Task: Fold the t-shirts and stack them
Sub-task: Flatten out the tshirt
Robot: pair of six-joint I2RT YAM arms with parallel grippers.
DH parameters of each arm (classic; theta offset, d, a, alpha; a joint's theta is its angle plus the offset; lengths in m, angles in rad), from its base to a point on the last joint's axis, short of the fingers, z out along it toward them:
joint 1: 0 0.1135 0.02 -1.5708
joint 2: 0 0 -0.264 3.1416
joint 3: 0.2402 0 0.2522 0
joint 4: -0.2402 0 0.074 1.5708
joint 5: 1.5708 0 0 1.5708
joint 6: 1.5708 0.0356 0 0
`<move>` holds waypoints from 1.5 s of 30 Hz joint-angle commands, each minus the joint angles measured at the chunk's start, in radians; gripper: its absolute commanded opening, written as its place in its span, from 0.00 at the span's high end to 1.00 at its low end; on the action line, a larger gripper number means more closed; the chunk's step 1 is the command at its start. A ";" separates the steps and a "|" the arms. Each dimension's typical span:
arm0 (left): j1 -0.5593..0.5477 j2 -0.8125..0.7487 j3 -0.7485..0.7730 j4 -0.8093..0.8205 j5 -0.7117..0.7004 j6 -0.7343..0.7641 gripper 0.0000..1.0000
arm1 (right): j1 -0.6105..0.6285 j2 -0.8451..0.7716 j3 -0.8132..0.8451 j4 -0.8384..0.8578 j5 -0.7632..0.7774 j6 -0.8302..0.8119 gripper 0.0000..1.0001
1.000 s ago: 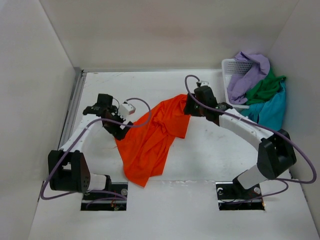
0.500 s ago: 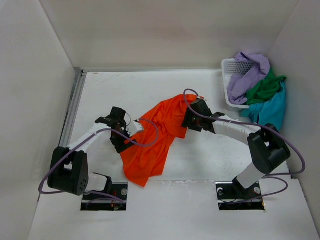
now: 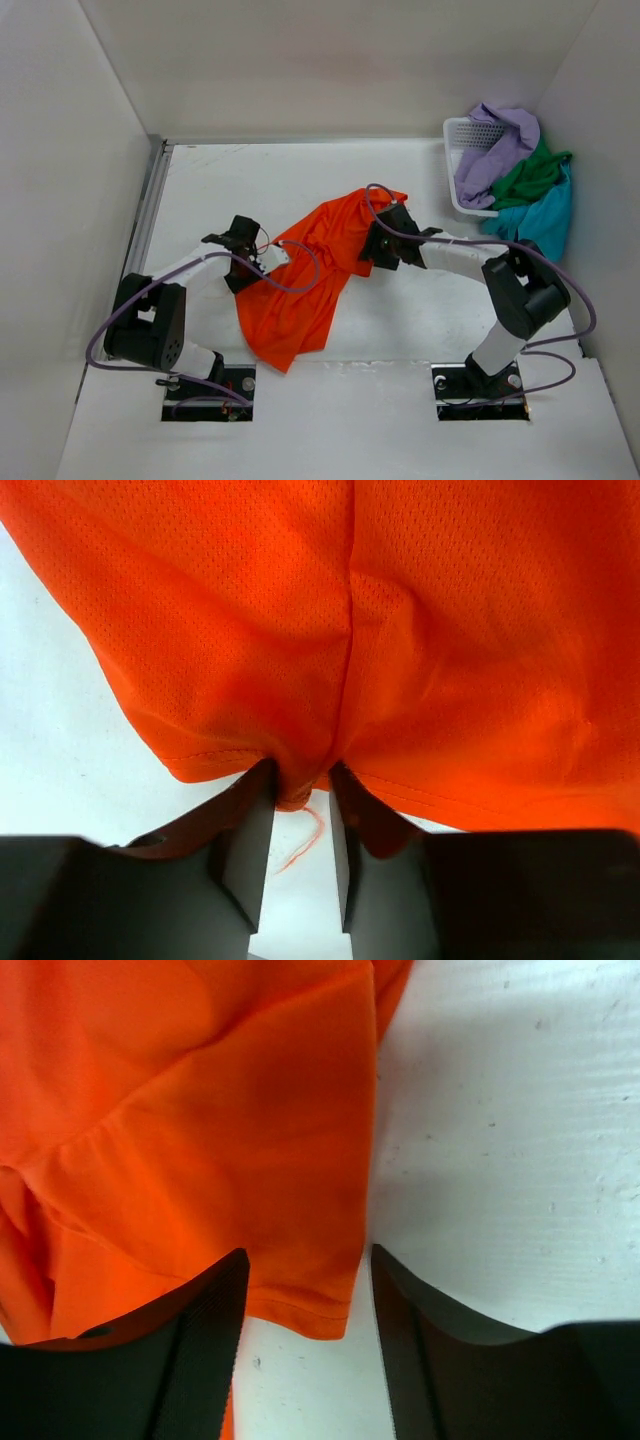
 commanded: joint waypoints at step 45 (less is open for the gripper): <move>0.336 -0.216 1.170 -0.124 -0.127 -0.018 0.92 | -0.268 -0.579 0.938 -0.433 0.176 -0.478 1.00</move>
